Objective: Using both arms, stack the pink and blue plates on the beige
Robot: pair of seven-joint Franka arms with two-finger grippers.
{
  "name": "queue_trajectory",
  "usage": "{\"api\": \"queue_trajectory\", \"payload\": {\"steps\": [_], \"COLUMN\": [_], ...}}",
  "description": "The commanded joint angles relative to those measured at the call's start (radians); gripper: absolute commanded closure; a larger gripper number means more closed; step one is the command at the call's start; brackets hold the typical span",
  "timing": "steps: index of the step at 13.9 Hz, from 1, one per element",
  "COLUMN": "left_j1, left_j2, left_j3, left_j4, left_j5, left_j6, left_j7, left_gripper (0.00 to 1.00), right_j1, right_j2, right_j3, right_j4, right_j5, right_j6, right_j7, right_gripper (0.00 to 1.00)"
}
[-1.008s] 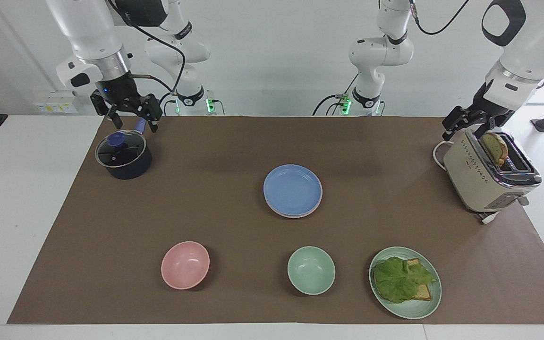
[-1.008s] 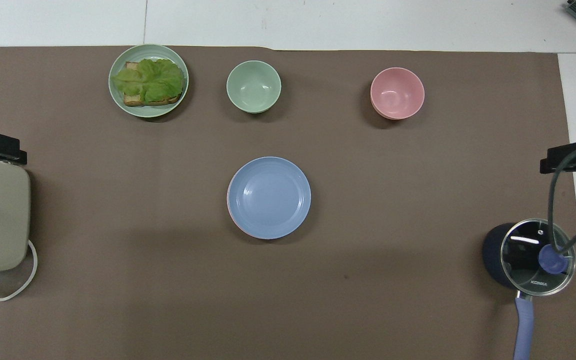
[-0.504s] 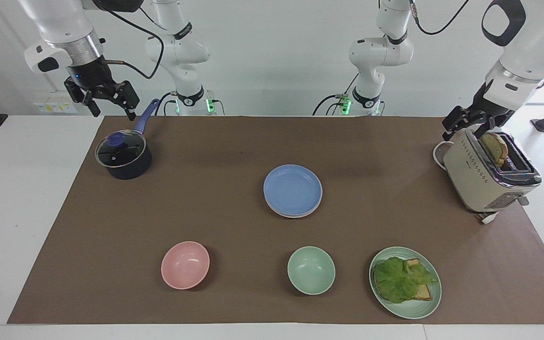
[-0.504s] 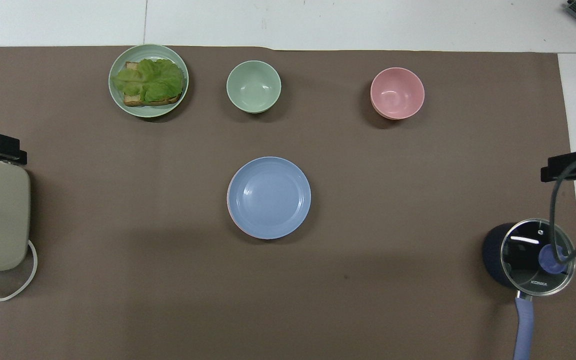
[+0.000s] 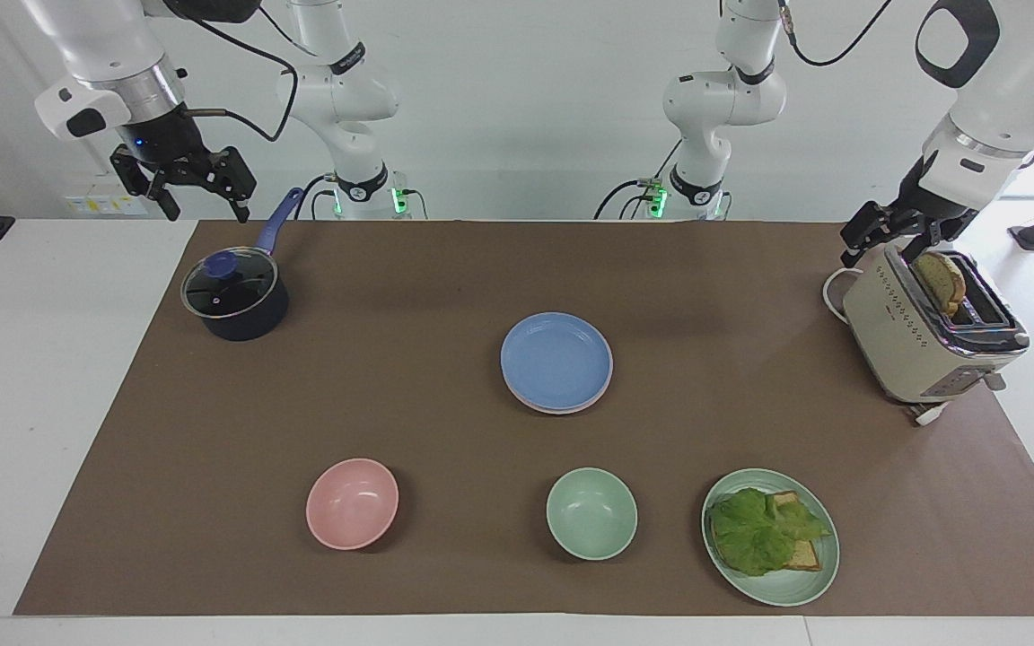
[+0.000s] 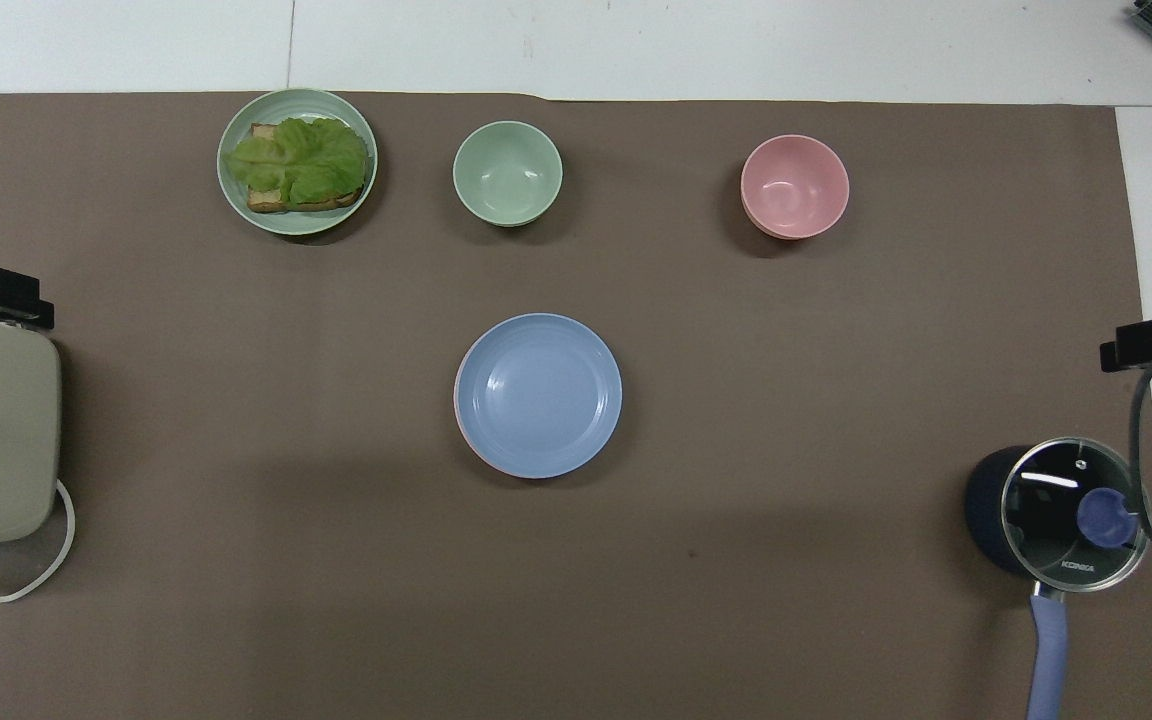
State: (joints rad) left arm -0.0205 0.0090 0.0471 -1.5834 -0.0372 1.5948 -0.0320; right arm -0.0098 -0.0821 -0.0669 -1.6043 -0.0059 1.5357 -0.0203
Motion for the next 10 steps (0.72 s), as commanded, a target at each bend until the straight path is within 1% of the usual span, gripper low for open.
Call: {"api": "queue_trajectory", "payload": {"steps": [1, 5, 8, 10], "left_j1": [-0.006, -0.006, -0.006, -0.006], "left_j2": [-0.004, -0.004, -0.004, -0.004], "left_j3": [0.005, 0.005, 0.005, 0.005], "left_j4": [0.002, 0.002, 0.002, 0.002], "left_j5": [0.016, 0.016, 0.016, 0.016], "left_j6": [-0.016, -0.016, -0.016, -0.016], "left_j7": [0.003, 0.003, 0.003, 0.003], "left_gripper": [0.0, 0.0, 0.0, 0.0], "right_j1": [-0.004, 0.001, 0.005, 0.005], "right_j2": [-0.027, -0.027, -0.025, -0.025], "right_j3": [0.004, 0.004, 0.015, 0.016], "right_j4": [-0.02, -0.011, -0.002, -0.002], "right_j5": [-0.016, -0.019, -0.046, -0.028], "right_j6": [-0.008, -0.025, -0.025, -0.013], "right_j7": [-0.018, -0.013, -0.003, -0.001], "right_gripper": [0.0, 0.0, 0.0, 0.0]}}
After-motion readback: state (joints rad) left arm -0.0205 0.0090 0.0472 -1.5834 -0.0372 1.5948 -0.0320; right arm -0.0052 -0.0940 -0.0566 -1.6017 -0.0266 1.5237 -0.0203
